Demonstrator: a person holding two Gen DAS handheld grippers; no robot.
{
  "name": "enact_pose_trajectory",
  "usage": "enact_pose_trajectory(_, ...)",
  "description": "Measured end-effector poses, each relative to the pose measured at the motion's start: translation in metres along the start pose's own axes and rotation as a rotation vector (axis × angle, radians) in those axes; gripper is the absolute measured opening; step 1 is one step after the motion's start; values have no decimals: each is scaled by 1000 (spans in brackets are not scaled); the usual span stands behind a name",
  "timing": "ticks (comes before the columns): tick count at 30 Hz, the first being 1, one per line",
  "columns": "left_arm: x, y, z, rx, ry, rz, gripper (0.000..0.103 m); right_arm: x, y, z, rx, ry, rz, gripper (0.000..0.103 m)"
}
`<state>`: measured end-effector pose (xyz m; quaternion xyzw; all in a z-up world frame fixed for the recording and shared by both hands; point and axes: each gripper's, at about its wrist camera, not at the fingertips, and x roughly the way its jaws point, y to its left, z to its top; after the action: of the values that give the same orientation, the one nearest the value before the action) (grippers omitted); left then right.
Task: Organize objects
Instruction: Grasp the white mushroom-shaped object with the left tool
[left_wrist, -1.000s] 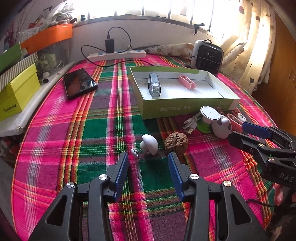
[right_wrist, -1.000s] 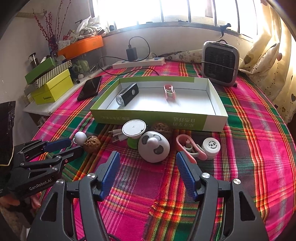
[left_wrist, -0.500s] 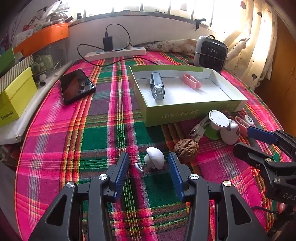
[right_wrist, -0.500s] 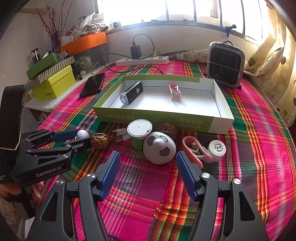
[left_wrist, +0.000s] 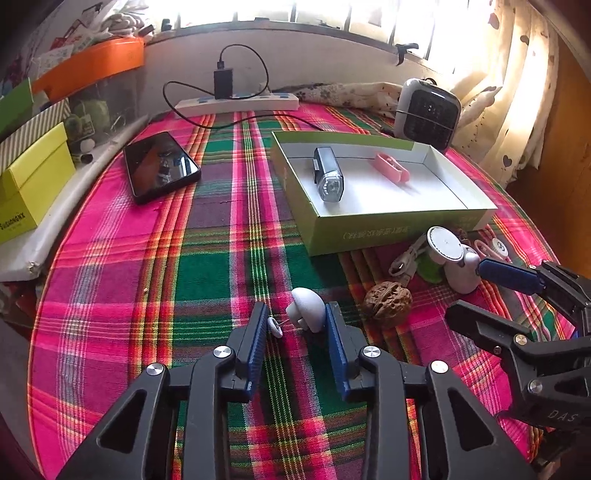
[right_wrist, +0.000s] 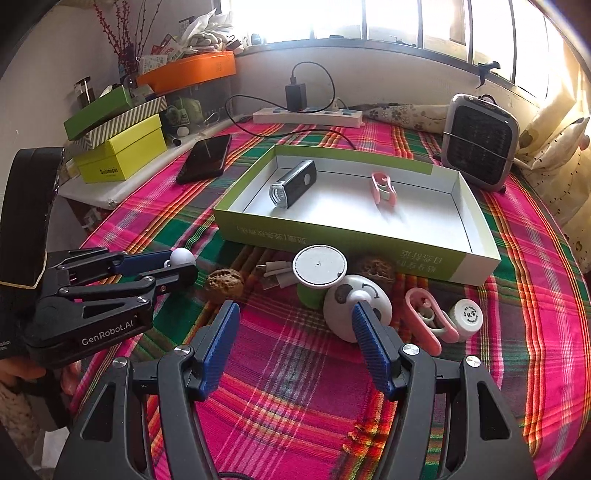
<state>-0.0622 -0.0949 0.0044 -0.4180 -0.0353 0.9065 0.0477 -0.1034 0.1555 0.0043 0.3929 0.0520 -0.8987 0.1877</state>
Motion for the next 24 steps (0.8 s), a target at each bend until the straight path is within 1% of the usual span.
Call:
enact_pose_trajectory(5, -1, 5, 0, -5, -2, -4, 29, 5, 8, 4, -17, 15, 12, 64)
enact_pose_trajectory(9, -3, 11, -1, -20, -4, -8, 29, 1, 14, 6, -28, -4, 21, 64)
enact_pose_trajectory(12, -4, 15, -3, -28, -6, -2, 29, 5, 18, 8, -31, 14, 30, 64)
enact_pose_trajectory(16, -7, 21, -6, -33, -8, 9, 29, 9, 28, 8, -41, 11, 48, 64)
enact_pose_trajectory(22, -10, 28, -7, -51, -10, -1, 29, 19, 39, 13, -55, 24, 59, 64)
enact_pose_trajectory(24, -10, 29, -7, -50, -10, 0, 29, 24, 40, 14, -50, 43, 63, 64)
